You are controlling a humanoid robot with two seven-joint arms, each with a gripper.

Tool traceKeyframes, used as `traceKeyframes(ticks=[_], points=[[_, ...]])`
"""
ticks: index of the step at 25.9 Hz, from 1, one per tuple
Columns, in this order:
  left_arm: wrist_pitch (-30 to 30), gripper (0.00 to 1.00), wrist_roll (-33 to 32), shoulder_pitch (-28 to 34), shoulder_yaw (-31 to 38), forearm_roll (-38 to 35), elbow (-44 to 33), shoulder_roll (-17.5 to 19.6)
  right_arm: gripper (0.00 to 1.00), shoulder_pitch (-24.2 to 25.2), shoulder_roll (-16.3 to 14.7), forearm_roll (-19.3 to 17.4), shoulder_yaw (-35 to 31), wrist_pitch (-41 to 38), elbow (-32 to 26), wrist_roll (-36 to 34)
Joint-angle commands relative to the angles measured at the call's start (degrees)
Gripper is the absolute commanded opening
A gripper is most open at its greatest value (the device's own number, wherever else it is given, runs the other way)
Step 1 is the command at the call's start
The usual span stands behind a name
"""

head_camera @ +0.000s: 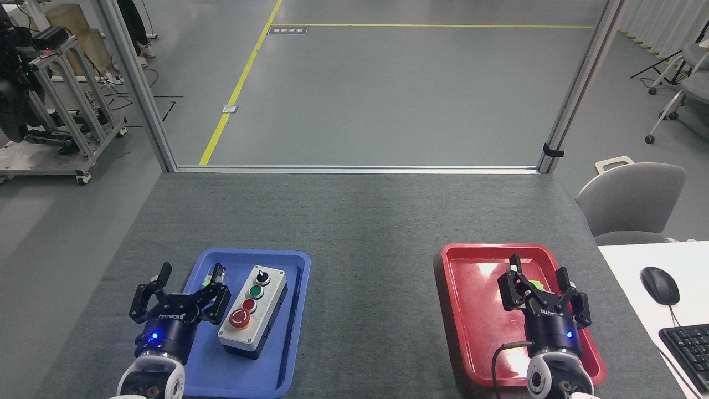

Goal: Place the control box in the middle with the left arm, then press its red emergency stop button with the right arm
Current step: 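Lower the left gripper to the near end of the grey control box, then close the left gripper on the control box's near end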

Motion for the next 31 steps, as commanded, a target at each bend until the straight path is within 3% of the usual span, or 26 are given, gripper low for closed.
traceKeyframes(ticks=[1,10,15,17,20,27,31], points=[[-0.1,0.99,0.5,0.1,-0.1,-0.2,0.1,-1.1,1.00,0.0,0.0,0.0,0.1,0.0,0.0,0.0],[-1.6,0.99,0.8,2.9,0.4,1.4,-6.5,-0.8,1.00,0.0,0.1,0.0,0.2,0.2,0.1,0.0],[-13.2,0.99,2.1,8.5,0.1,0.0,-7.7,2.3,1.00,0.2,0.2,0.0,0.2,0.2,0.0,0.0],[-14.4,0.99,2.5,9.9,-0.3,-2.2,-7.5,2.6,1.00,0.2,0.2,0.0,0.2,0.2,0.0,0.0],[-14.5,0.99,2.8,10.2,-2.0,-6.7,-5.3,2.3,1.00,0.2,0.3,0.0,0.2,0.2,0.0,0.0],[-10.8,0.99,2.7,7.0,-5.5,-9.8,4.3,-1.3,1.00,0.0,0.3,0.0,0.3,0.2,0.0,0.0],[-9.2,0.99,2.8,6.2,-5.5,-9.7,5.8,-2.1,1.00,0.1,0.3,0.0,0.3,0.2,0.1,0.0]])
